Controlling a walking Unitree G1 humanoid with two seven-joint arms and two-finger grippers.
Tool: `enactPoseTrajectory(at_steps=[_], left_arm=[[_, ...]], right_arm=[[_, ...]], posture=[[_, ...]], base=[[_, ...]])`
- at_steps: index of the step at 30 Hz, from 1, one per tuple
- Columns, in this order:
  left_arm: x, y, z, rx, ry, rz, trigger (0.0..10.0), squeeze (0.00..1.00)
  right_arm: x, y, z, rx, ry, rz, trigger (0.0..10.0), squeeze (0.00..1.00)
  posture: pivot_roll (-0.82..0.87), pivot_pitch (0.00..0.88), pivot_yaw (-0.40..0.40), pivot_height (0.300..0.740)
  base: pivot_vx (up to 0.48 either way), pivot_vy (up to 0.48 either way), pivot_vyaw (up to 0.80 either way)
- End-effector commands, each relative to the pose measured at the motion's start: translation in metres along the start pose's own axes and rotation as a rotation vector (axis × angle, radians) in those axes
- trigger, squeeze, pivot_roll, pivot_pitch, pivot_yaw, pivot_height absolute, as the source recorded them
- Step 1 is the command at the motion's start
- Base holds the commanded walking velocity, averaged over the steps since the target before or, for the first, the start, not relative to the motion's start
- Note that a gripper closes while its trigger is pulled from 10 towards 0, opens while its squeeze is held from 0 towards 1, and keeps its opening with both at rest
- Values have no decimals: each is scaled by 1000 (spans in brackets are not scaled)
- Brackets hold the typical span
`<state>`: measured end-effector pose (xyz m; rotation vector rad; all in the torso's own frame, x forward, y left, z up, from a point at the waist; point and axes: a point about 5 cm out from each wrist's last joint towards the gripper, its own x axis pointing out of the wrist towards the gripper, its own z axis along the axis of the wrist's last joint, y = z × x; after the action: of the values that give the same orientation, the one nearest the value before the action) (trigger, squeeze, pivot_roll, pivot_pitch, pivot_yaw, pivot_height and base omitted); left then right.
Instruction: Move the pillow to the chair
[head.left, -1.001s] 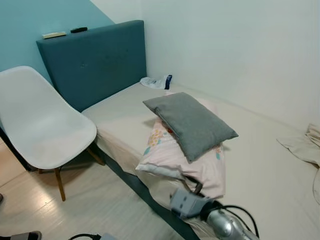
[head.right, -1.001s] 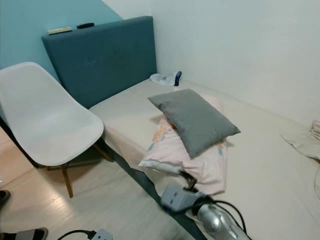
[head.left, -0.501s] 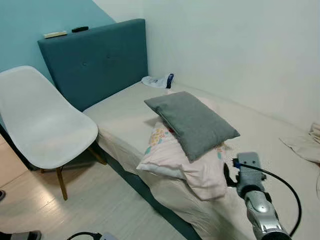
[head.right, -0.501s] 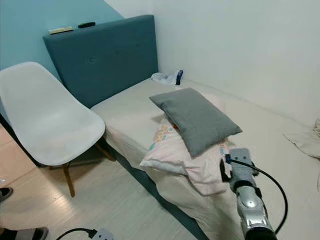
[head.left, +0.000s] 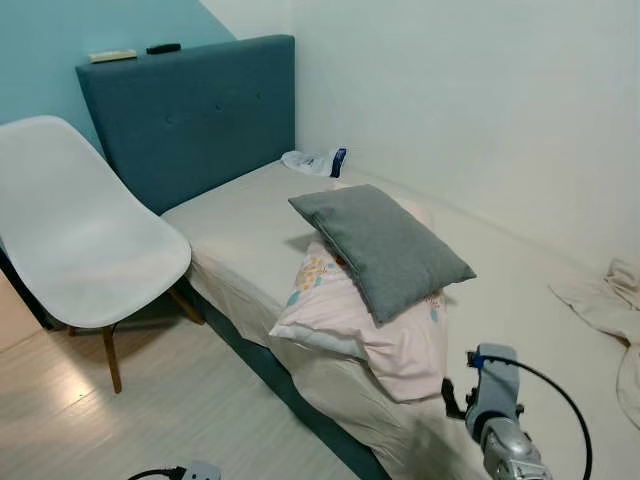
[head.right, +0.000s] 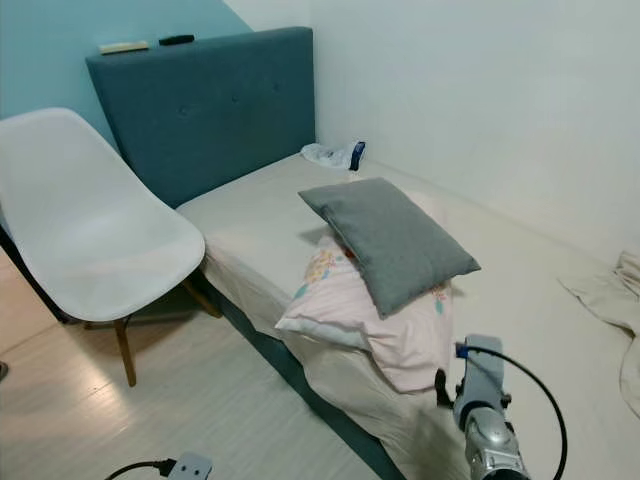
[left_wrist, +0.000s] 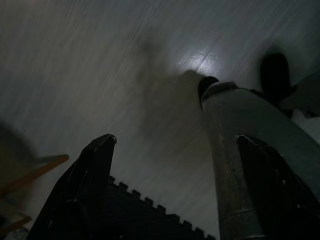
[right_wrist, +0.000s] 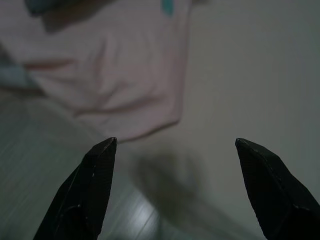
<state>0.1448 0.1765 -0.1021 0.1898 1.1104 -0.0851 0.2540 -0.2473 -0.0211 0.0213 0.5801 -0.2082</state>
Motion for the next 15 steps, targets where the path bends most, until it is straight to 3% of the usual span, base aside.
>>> enactPoseTrajectory(at_steps=[1, 2, 6, 11, 15], left_arm=[[0, -5, -2, -26, 5, -12, 10000, 0], [0, -8, -2, -23, 5, -24, 10000, 0], [0, -11, -1, -25, 4, -35, 10000, 0], [-1, -9, -8, -48, 24, -24, 10000, 0], [-1, -9, -12, -55, 30, -24, 10000, 0]], right_arm=[[-3, 9, -17, -12, 79, 44, 10000, 0], [-6, 10, -28, -1, 122, 46, 10000, 0], [-10, 8, -37, 15, 154, 36, 10000, 0], [-22, -3, -66, -42, 276, 17, 10000, 0], [-26, -6, -72, -44, 297, 18, 10000, 0]], posture=[[-66, 0, -49, 740], [-62, 0, -50, 740], [-55, 0, -57, 740], [-42, 0, -84, 740], [-37, 0, -91, 740]], base=[[0, 0, 0], [0, 0, 0], [0, 0, 0], [0, 0, 0], [0, 0, 0]])
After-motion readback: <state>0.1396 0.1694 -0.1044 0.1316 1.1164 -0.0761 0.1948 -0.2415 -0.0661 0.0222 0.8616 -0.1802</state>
